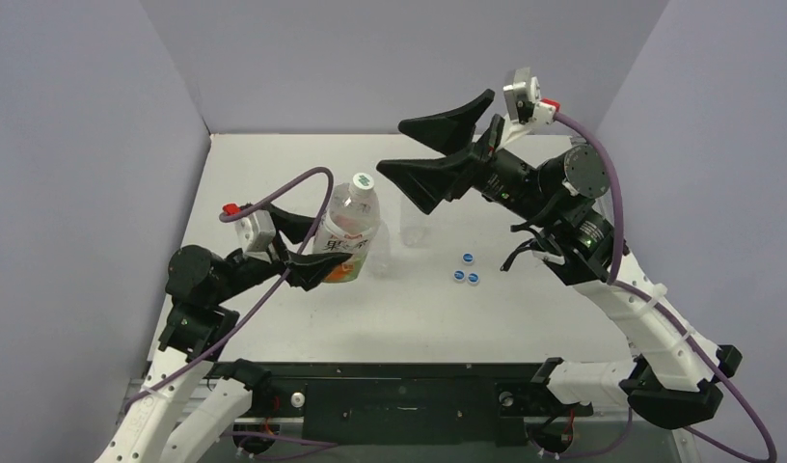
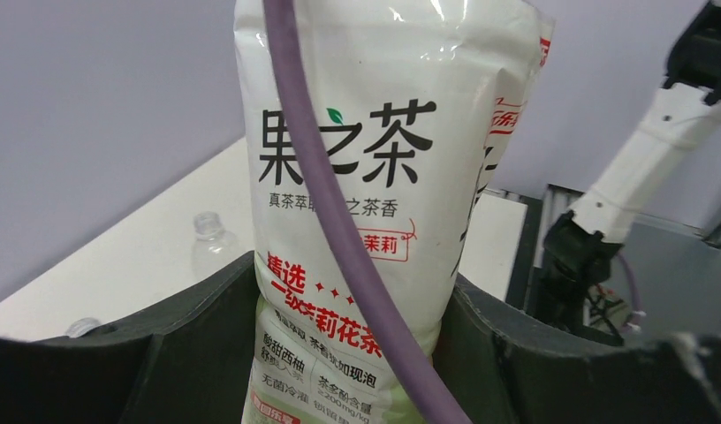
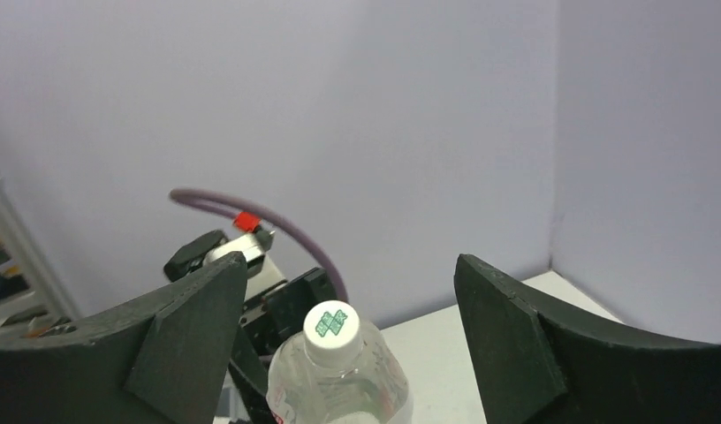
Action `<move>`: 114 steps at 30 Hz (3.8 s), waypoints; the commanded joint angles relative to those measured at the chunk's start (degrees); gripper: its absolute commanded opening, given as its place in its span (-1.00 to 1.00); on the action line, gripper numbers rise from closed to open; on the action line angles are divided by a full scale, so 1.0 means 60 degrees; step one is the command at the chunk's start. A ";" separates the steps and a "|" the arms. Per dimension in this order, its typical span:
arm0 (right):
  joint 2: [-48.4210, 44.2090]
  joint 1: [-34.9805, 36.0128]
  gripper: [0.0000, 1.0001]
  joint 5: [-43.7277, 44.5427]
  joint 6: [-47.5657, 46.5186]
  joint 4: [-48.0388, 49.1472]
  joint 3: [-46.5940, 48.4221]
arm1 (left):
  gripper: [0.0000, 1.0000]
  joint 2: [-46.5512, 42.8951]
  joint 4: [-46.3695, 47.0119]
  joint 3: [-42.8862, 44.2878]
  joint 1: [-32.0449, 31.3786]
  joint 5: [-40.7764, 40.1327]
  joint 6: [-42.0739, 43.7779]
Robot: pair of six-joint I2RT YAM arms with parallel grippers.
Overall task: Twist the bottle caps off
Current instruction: Unscrew the bottle cap from the plastic bottle.
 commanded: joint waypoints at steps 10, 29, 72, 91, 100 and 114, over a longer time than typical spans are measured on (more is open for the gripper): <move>0.1763 0.2043 0.54 0.6297 -0.0795 -0.2133 0.1864 | -1.00 -0.0144 -0.0277 -0.0267 0.0018 -0.4367 0.3007; 0.1969 0.2209 0.03 0.6374 -0.0537 -0.1630 0.1756 | -1.00 -0.0307 -0.0405 -0.0410 0.0018 -0.4421 0.2982; 0.1491 0.0687 -1.00 -0.5456 0.1572 0.2896 0.0399 | -1.00 0.0200 0.1040 0.0431 0.0017 0.1729 -0.2092; 0.0588 0.0143 0.62 0.0463 -0.0439 -0.0866 0.0631 | -1.00 0.0107 0.0490 0.0206 0.0031 -0.1436 -0.0922; 0.0787 0.1745 0.67 0.5947 -0.0287 -0.1398 0.0738 | -1.00 0.0128 -0.0074 0.0077 0.0025 -0.2866 0.1079; 0.2070 0.3191 -0.01 0.8315 -0.1293 -0.2005 0.2300 | -1.00 0.0005 -0.0495 -0.0089 0.0011 -0.4312 0.1737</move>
